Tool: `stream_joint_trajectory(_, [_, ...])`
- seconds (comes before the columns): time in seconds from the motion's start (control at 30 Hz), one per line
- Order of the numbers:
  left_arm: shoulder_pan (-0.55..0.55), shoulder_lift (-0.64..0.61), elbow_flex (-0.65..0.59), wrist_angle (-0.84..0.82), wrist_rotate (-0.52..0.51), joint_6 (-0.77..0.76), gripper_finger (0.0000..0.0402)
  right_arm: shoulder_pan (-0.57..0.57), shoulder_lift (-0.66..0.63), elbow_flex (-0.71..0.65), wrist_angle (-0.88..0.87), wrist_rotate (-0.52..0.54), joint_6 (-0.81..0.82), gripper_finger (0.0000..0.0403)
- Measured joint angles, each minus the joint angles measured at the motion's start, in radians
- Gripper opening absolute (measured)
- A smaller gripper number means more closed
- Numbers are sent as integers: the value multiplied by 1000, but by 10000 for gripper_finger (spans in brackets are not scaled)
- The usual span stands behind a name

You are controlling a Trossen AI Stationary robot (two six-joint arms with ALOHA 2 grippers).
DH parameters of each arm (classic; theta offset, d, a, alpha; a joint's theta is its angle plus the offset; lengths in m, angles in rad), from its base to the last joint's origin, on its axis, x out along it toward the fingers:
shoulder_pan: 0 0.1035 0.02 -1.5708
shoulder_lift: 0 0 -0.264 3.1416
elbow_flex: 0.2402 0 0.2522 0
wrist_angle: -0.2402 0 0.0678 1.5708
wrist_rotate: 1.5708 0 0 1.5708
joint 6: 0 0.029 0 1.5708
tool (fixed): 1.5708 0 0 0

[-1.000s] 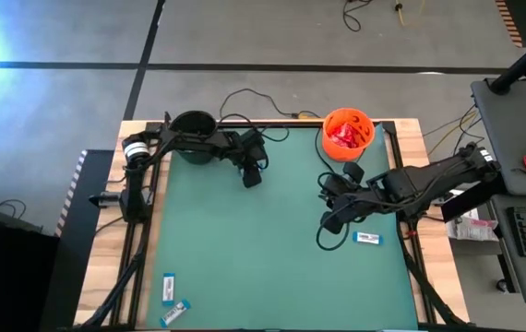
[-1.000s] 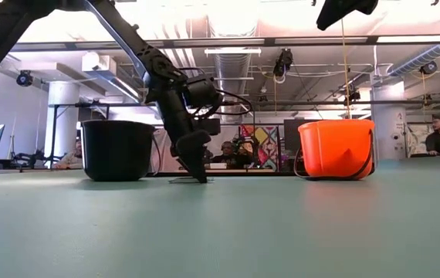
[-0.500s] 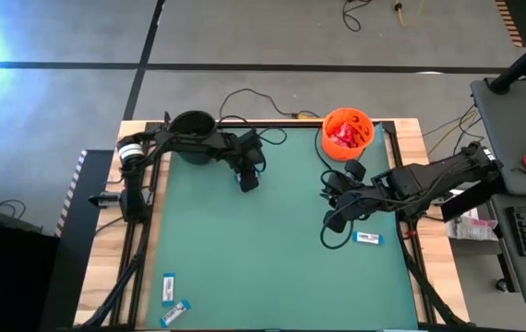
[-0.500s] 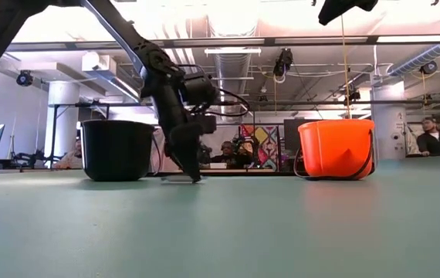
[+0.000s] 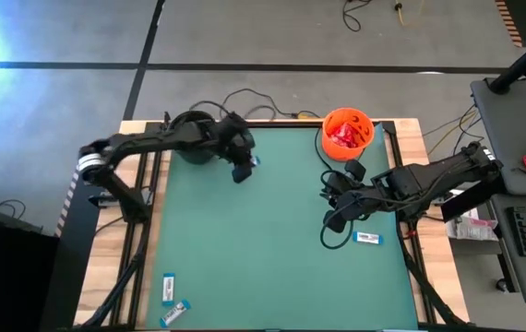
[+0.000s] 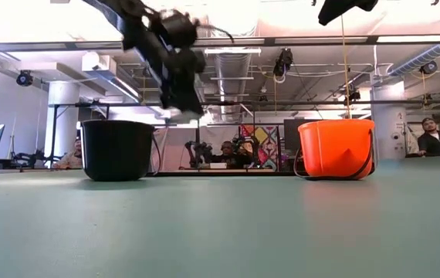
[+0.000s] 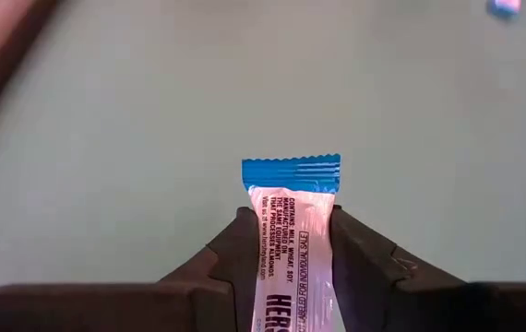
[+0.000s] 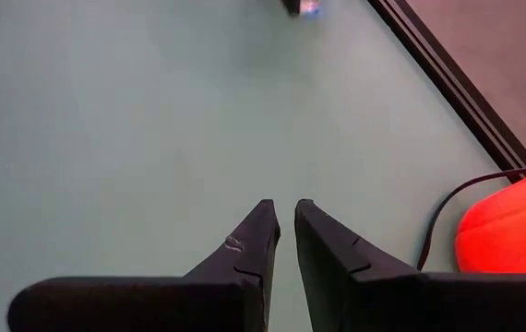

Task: Sort candy by brand, put in halloween buckets
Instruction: Put the white candy into the black bucket

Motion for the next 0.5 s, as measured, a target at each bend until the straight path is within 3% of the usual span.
stream_joint_trajectory(0.23, [111,-199,21,-169,-179,-46,91,-2,0,0,4,0,-2,38])
stream_joint_trajectory(0.37, [268,-264,61,-281,-251,-57,91,-2,0,0,4,1,-5,38])
stream_joint_trajectory(0.5, [460,-243,65,-353,-282,-57,91,-2,0,0,4,2,-8,38])
